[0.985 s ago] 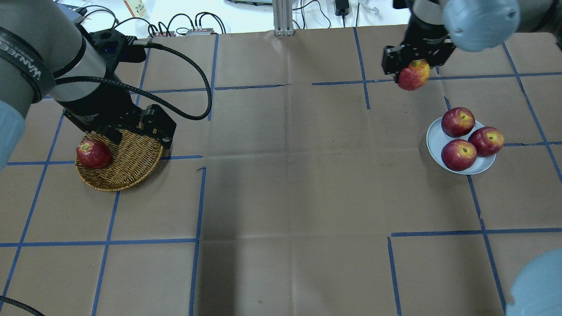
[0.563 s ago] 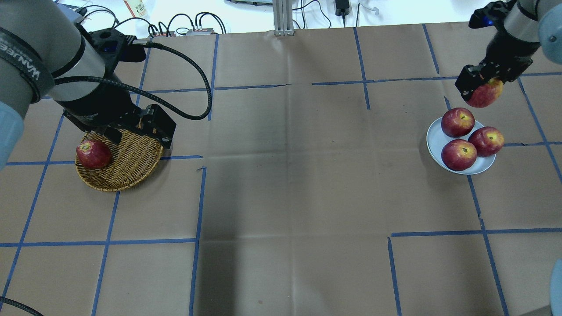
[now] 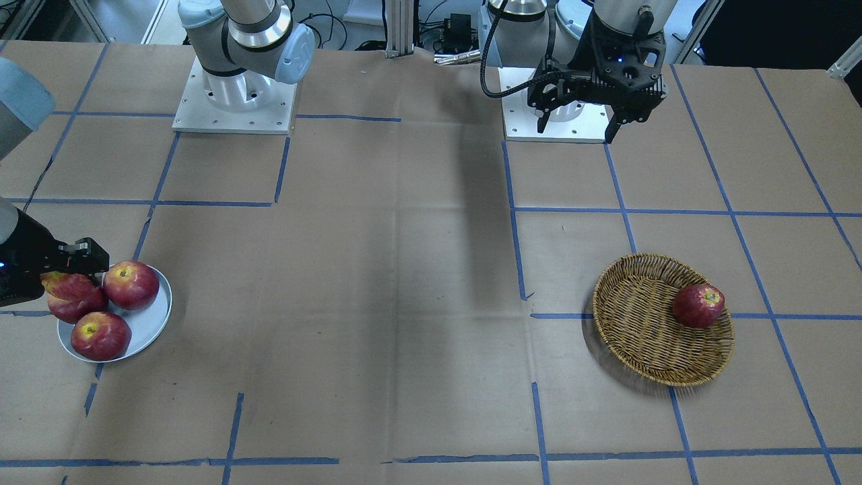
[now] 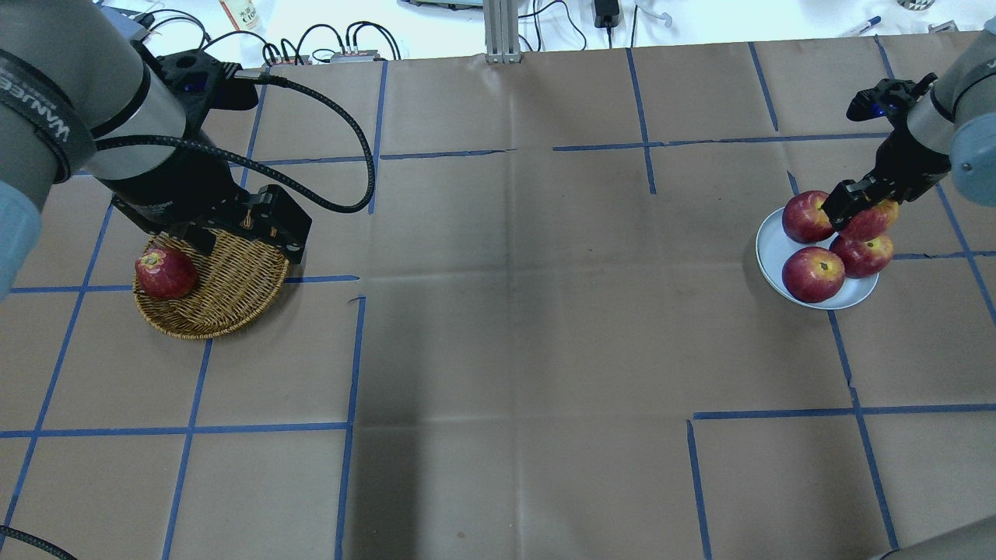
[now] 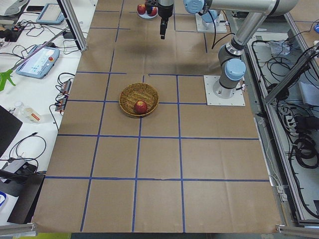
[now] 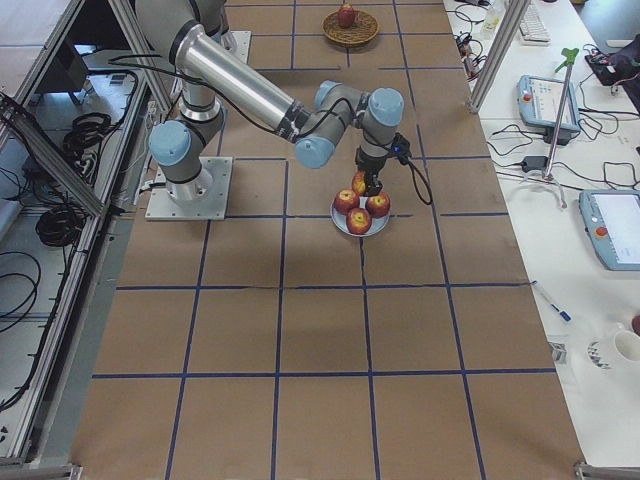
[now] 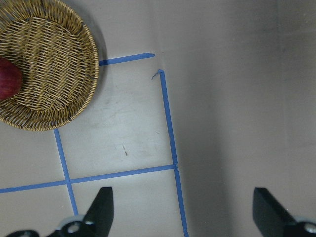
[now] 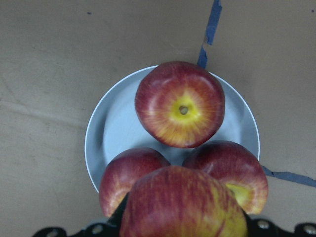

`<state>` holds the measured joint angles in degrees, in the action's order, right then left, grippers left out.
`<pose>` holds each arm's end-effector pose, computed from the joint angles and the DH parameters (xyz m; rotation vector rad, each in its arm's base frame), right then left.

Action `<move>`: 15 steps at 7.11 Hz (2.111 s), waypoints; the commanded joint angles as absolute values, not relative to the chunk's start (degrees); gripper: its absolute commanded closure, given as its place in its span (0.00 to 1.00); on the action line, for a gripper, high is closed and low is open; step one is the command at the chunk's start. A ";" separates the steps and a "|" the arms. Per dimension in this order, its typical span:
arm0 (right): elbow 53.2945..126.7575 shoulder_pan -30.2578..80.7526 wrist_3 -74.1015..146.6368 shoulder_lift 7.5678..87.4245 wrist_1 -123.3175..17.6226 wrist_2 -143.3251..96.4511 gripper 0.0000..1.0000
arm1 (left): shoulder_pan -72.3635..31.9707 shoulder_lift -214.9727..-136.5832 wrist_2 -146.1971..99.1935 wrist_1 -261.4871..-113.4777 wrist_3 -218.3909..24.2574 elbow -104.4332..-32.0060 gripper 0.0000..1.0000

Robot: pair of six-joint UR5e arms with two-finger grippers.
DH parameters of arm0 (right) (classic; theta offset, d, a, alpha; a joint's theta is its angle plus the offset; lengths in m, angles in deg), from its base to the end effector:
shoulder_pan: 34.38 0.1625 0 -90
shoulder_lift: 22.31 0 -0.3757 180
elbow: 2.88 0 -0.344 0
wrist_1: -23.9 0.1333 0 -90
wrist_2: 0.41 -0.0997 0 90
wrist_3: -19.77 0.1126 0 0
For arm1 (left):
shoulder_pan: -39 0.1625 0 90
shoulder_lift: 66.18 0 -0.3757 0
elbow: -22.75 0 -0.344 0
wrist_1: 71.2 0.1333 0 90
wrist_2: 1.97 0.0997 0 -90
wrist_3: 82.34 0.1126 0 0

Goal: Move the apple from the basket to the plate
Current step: 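Lower the apple onto the plate apples and open the right gripper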

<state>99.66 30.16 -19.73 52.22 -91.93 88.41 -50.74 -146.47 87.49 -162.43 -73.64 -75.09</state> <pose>-0.0922 -0.5091 0.2468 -0.3787 3.0804 0.0327 -0.1326 -0.3820 0.4326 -0.2306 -3.1245 0.0186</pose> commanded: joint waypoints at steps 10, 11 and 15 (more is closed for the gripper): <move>99.01 29.77 -19.78 51.52 -94.41 87.56 0.00 | -50.65 -146.60 87.68 -162.43 -73.64 -74.90 0.01; 95.76 30.47 -19.87 51.43 -93.18 87.65 0.00 | -50.65 -146.60 87.68 -162.43 -73.64 -74.90 0.01; 78.82 36.44 -15.58 52.22 -73.19 87.83 0.00 | -50.65 -146.60 87.68 -162.43 -73.64 -74.90 0.01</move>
